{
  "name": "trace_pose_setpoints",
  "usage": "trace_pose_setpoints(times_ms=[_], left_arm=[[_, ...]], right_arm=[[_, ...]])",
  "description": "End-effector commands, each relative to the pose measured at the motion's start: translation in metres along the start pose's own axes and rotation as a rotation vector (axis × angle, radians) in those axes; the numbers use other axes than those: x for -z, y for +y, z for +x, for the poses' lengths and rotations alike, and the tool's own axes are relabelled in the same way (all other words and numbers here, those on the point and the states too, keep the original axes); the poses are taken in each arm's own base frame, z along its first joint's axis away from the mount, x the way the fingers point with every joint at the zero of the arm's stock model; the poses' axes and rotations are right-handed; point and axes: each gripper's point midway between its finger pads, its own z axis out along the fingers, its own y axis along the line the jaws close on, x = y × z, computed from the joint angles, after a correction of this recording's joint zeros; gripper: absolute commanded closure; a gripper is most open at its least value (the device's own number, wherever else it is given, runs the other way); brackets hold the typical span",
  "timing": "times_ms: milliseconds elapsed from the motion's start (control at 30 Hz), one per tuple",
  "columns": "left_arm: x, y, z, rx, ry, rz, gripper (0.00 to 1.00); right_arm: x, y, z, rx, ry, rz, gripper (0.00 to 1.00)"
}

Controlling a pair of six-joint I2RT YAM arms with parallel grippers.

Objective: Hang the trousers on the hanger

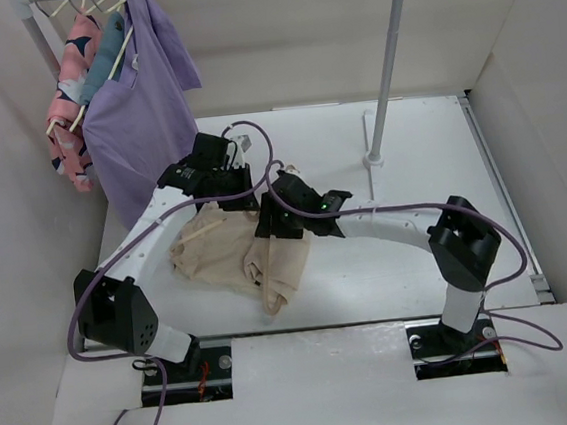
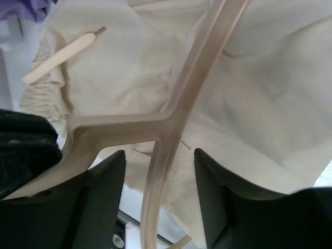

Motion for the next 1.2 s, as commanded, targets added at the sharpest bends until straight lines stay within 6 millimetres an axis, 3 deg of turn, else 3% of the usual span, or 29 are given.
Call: trace_pose_setpoints(times_ms=[0,100,200,267,333,367,400,433,500,533,600,633,700,767,833,933,1033,1167], left_arm=[[0.013,-0.013,0.002,-0.034,-0.021,0.052,1.00],[0.013,-0.018,0.005,-0.060,-0.012,0.073,1.00],[0.017,-0.022,-0.001,-0.092,-0.035,0.090,1.00],[0.017,-0.029,0.000,-0.103,-0.035,0.120,1.00],[0.019,-0.039,-0.003,-0.127,-0.043,0.155,0.95],[0.020,-0.044,-0.001,-0.142,-0.035,0.185,0.68],[0.026,-0.051,-0.008,-0.161,-0.053,0.211,0.55],[0.033,-0.056,-0.011,-0.181,-0.070,0.232,0.43],[0.046,-0.064,-0.016,-0.240,-0.100,0.266,0.23],[0.060,-0.071,-0.020,-0.272,-0.139,0.286,0.08],[0.079,-0.080,-0.030,-0.344,-0.217,0.309,0.00],[0.096,-0.084,-0.036,-0.377,-0.281,0.323,0.00],[0.108,-0.082,-0.038,-0.396,-0.330,0.327,0.01],[0.108,-0.073,-0.027,-0.383,-0.331,0.323,0.12],[0.092,-0.059,-0.013,-0.364,-0.275,0.285,0.34],[0.045,-0.025,0.028,-0.299,-0.083,0.216,0.51],[0.007,0.000,0.058,-0.270,0.069,0.172,0.52],[-0.023,0.004,0.078,-0.270,0.210,0.181,0.44]], right_arm=[[-0.008,0.002,-0.001,0.001,-0.003,0.036,0.40],[-0.016,0.001,0.007,-0.030,0.028,0.039,0.64],[-0.021,-0.008,0.019,-0.074,0.077,0.032,0.70],[-0.017,-0.005,0.013,-0.096,0.058,-0.004,0.76],[-0.012,-0.010,0.013,-0.117,0.055,-0.013,0.91],[-0.010,-0.008,0.009,-0.127,0.054,-0.046,0.95],[-0.010,-0.019,0.010,-0.148,0.058,-0.039,1.00],[-0.003,-0.017,0.005,-0.154,0.043,-0.064,1.00],[0.003,-0.019,-0.002,-0.163,0.011,-0.090,1.00],[0.010,-0.025,-0.004,-0.170,-0.001,-0.093,1.00],[0.015,-0.027,-0.003,-0.168,0.013,-0.131,1.00],[0.019,-0.030,-0.009,-0.170,-0.004,-0.169,1.00],[0.024,-0.030,-0.010,-0.177,0.004,-0.217,1.00],[0.028,-0.033,-0.009,-0.160,0.009,-0.234,1.00],[0.033,-0.030,-0.010,-0.132,0.004,-0.251,1.00],[0.036,-0.038,-0.014,-0.144,-0.009,-0.242,1.00],[0.038,-0.040,-0.017,-0.138,-0.015,-0.251,1.00],[0.036,-0.041,-0.014,-0.139,-0.002,-0.250,1.00]])
